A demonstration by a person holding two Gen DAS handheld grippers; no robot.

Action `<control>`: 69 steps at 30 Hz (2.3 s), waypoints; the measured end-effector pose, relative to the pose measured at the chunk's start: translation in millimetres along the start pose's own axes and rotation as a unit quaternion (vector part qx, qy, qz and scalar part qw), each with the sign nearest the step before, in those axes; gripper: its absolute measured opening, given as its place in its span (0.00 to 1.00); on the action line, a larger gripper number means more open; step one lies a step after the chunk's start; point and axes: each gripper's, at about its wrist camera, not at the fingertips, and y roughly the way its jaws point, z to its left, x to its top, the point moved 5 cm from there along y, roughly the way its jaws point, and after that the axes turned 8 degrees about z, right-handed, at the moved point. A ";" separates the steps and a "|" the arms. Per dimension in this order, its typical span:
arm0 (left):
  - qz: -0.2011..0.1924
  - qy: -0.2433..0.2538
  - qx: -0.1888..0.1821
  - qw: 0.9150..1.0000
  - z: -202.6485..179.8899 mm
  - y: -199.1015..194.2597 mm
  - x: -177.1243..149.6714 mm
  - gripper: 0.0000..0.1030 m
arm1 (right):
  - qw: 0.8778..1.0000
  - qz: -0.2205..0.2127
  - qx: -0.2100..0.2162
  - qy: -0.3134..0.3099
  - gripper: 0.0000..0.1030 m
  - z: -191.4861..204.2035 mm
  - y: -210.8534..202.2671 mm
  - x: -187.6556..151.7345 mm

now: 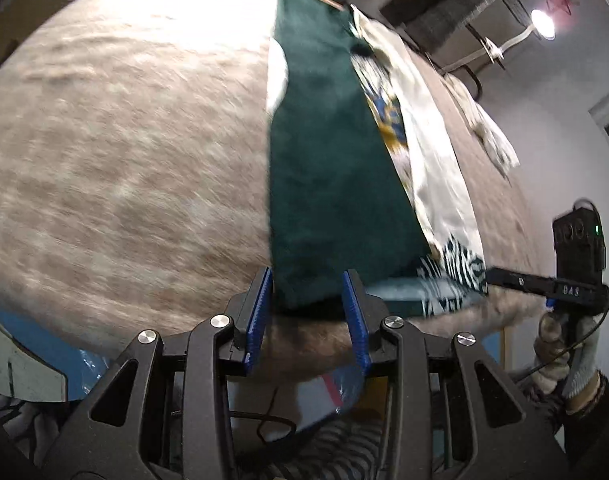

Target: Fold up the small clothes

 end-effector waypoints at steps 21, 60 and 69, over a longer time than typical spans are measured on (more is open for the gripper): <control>-0.022 0.031 -0.037 0.999 -29.7 -27.0 75.3 0.00 | 0.992 -0.066 0.101 0.041 0.01 2.7 -27.8 40.0; -0.100 0.024 0.050 0.993 -13.1 15.6 240.8 0.40 | 0.984 -0.157 0.026 0.078 0.37 -50.9 -49.6 196.6; -0.109 0.027 0.064 0.992 -7.3 5.6 257.7 0.40 | 0.986 -0.156 -0.061 -0.004 0.39 -22.8 -51.5 205.7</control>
